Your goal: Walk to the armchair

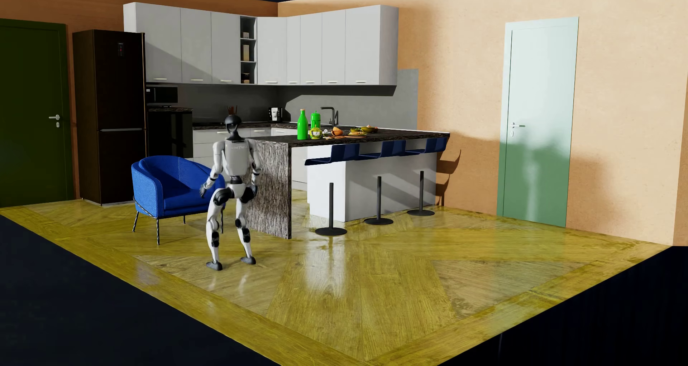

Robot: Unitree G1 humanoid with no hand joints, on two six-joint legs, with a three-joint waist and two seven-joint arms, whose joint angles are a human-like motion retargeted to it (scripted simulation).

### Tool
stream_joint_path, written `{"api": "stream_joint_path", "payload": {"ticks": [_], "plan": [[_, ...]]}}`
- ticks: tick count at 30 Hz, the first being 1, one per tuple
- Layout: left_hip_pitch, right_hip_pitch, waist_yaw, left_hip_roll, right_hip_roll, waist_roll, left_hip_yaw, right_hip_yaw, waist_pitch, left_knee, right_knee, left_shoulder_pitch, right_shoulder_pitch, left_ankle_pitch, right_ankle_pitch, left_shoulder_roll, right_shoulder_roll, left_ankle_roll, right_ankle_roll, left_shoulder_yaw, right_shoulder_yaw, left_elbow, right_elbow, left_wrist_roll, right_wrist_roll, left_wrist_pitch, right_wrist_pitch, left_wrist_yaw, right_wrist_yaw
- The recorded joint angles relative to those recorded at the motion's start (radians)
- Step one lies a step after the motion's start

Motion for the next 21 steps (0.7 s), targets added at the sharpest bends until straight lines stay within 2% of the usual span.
{"api": "stream_joint_path", "payload": {"ticks": [1,2,3,4,5,8,10,11,13,14,15,16,17,18,19,20,21], "plan": [[0.038,0.039,-0.021,0.013,0.019,0.007,-0.010,-0.003,-0.011,-0.024,-0.028,0.031,-0.003,0.021,-0.011,-0.011,0.027,-0.022,-0.004,0.007,0.007,0.006,-0.023,0.017,-0.019,0.060,0.022,-0.027,-0.024],[0.081,0.082,-0.025,0.012,0.016,0.001,-0.009,-0.005,-0.007,-0.044,-0.047,0.022,0.002,0.007,-0.029,-0.003,0.042,-0.023,-0.004,0.009,0.025,0.010,-0.014,0.036,-0.035,0.134,0.014,-0.068,-0.043],[0.100,0.103,-0.026,0.011,0.014,0.004,-0.010,-0.010,-0.017,-0.061,-0.067,0.021,-0.008,-0.007,-0.043,0.014,0.045,-0.024,-0.004,0.007,0.022,-0.007,0.006,0.042,-0.042,0.180,-0.011,-0.107,-0.047],[0.130,0.134,-0.022,0.010,0.012,0.005,-0.011,-0.015,-0.013,-0.082,-0.086,0.017,-0.010,-0.021,-0.058,0.046,0.054,-0.026,-0.005,0.005,0.015,-0.018,0.002,0.039,-0.043,0.202,-0.040,-0.140,-0.045],[0.157,0.160,-0.025,0.011,0.011,0.009,-0.009,-0.016,-0.010,-0.097,-0.101,0.023,-0.013,-0.038,-0.075,0.060,0.066,-0.028,-0.006,0.018,0.016,-0.024,0.007,0.032,-0.038,0.194,-0.075,-0.160,-0.036],[0.218,0.221,-0.039,0.007,0.007,0.035,-0.022,-0.030,0.016,-0.138,-0.133,-0.026,0.025,-0.084,-0.127,0.002,0.064,-0.038,-0.011,0.013,0.036,-0.016,-0.022,-0.020,-0.012,0.122,-0.164,-0.126,-0.007],[0.163,0.257,-0.036,0.002,0.004,0.049,-0.020,-0.011,0.048,0.027,-0.152,-0.041,0.068,-0.023,-0.156,0.002,0.046,-0.065,-0.011,-0.007,0.052,-0.055,-0.028,-0.029,-0.017,0.088,-0.224,-0.107,-0.017],[0.136,0.278,-0.034,-0.004,-0.001,0.063,-0.018,-0.007,0.046,0.064,-0.176,-0.027,0.074,0.009,-0.166,-0.004,0.061,-0.080,-0.009,0.022,0.052,-0.035,-0.017,-0.023,-0.019,0.073,-0.242,-0.110,-0.049],[0.068,0.305,0.013,0.002,0.012,0.123,-0.016,-0.007,0.064,0.015,-0.153,0.023,0.007,-0.043,-0.174,0.028,0.069,-0.103,-0.017,0.066,0.079,-0.022,-0.038,0.000,0.001,0.091,-0.228,-0.124,-0.133],[0.057,0.227,0.034,0.005,0.022,0.147,-0.021,-0.007,0.080,-0.020,0.051,0.028,-0.045,-0.066,-0.123,0.052,0.092,-0.090,-0.059,0.087,0.050,0.025,-0.067,0.008,0.016,0.092,-0.207,-0.129,-0.170],[0.081,0.119,0.027,-0.015,0.016,0.134,-0.021,-0.004,0.077,-0.029,0.256,0.037,-0.069,-0.086,0.037,0.076,0.080,-0.002,-0.155,0.078,0.081,0.034,-0.059,0.013,0.030,0.097,-0.185,-0.124,-0.184],[0.128,0.039,0.028,-0.027,0.006,0.105,-0.013,-0.005,0.073,-0.059,0.344,0.038,-0.066,-0.101,0.135,0.084,0.083,-0.008,-0.256,0.072,0.057,0.025,-0.033,0.016,0.035,0.099,-0.159,-0.111,-0.172],[0.175,-0.015,0.019,-0.021,0.004,0.083,-0.016,-0.027,0.074,-0.077,0.296,0.017,-0.027,-0.124,0.072,0.086,0.076,-0.013,-0.261,0.073,0.027,-0.024,-0.071,0.012,0.030,0.111,-0.120,-0.097,-0.143],[0.159,-0.064,-0.001,-0.023,-0.011,0.045,-0.013,-0.041,0.067,0.013,0.154,-0.020,-0.008,-0.111,0.007,0.074,0.073,-0.012,-0.225,0.048,0.011,-0.005,-0.075,0.008,0.006,0.091,-0.086,-0.084,-0.110],[0.092,-0.065,-0.010,-0.027,-0.027,0.019,-0.022,-0.040,0.060,0.192,0.033,-0.058,-0.002,-0.034,-0.002,0.025,0.049,-0.025,-0.018,0.013,0.038,0.019,-0.010,0.011,-0.028,0.081,-0.073,-0.073,-0.080],[0.030,-0.031,-0.003,-0.025,-0.019,0.010,-0.034,-0.040,0.061,0.337,0.028,-0.073,-0.004,0.096,-0.046,0.011,0.029,-0.040,-0.023,-0.050,0.068,0.013,0.019,0.020,-0.057,0.095,-0.060,-0.073,-0.054],[-0.014,-0.003,0.006,-0.025,-0.003,0.022,-0.045,-0.044,0.065,0.294,0.012,-0.055,-0.007,0.066,-0.057,0.009,0.023,-0.052,-0.025,-0.017,0.078,0.004,0.005,0.033,-0.069,0.108,-0.066,-0.092,-0.041]]}}
